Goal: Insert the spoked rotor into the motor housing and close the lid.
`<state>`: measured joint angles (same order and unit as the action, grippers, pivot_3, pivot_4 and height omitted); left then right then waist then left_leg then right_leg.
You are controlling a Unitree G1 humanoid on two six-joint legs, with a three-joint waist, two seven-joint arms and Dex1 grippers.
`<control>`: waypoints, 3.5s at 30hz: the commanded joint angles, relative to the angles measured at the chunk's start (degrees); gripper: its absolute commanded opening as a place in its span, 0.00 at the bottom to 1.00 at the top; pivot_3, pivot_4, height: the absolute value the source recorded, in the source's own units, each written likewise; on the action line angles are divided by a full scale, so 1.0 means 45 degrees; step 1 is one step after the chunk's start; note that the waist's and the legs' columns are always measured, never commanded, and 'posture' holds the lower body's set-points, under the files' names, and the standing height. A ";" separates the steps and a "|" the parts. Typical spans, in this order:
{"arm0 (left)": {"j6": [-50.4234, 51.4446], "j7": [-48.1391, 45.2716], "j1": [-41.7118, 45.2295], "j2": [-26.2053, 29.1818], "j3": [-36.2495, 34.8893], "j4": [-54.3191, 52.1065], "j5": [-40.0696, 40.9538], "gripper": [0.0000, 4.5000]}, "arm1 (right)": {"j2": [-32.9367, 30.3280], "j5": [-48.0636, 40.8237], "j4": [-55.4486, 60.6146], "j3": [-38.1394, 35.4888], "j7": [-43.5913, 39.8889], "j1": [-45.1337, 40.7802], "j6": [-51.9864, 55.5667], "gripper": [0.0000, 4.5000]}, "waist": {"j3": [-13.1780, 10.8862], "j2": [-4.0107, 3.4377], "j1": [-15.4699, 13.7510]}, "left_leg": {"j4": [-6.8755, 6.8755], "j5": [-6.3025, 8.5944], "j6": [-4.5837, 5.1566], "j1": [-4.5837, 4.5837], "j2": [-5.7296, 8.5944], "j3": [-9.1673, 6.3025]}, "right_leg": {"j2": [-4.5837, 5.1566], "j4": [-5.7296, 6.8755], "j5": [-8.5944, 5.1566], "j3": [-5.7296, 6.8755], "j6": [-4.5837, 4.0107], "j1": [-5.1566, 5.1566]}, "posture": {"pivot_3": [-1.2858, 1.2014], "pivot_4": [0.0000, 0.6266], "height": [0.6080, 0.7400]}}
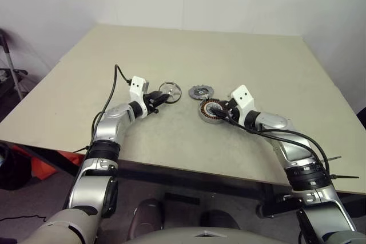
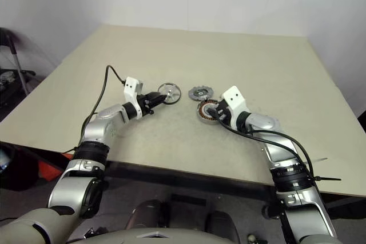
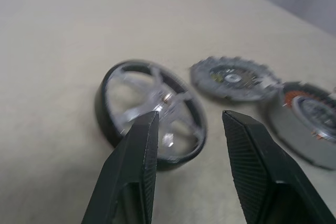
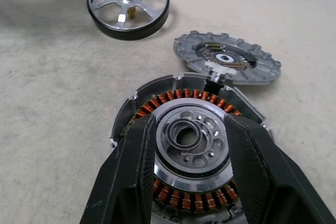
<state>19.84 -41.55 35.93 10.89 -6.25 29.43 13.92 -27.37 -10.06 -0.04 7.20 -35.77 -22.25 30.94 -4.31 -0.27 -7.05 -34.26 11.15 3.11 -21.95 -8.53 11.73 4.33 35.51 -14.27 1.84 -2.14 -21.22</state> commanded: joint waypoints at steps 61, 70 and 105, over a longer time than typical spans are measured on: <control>0.0244 -0.3481 -0.0199 0.1196 0.2711 -0.1251 0.0194 0.45 | 0.0849 0.1197 -0.4201 -0.0040 -0.0140 -0.1466 -0.2621 0.46 | 0.0001 0.0000 0.0028 | 0.0003 -0.0028 -0.0046 -0.0006 0.0000 0.0004 | -0.0002 0.0012 0.0000 -0.0003 -0.0001 -0.0014 | 0.52 0.00 1.00; 0.0508 -0.2338 -0.0190 0.1000 0.1868 -0.0759 0.0541 0.45 | 0.0503 0.0567 -0.2452 -0.0915 -0.0138 -0.1657 -0.2144 0.46 | 0.0000 -0.0002 0.0029 | 0.0004 -0.0022 -0.0036 0.0017 -0.0001 0.0004 | -0.0002 0.0012 0.0000 -0.0002 -0.0001 0.0006 | 0.52 0.00 1.00; 0.1212 0.1971 0.3628 -0.0790 -0.3711 0.7650 0.2881 0.45 | -0.0045 -0.0048 0.0677 -0.1759 0.0037 -0.0333 -0.0163 0.46 | -0.0003 0.0003 -0.0023 | 0.0001 -0.0003 0.0000 0.0007 0.0001 0.0002 | -0.0002 0.0001 0.0000 -0.0001 -0.0001 0.0007 | 0.52 0.00 1.00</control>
<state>26.48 -33.64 51.07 6.99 -21.83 63.29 26.02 -27.15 -9.28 0.94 0.64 -35.90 -23.43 30.58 -4.32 -0.26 -7.15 -34.25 11.14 3.11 -21.91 -8.53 11.75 4.32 35.51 -14.27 1.83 -2.14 -21.18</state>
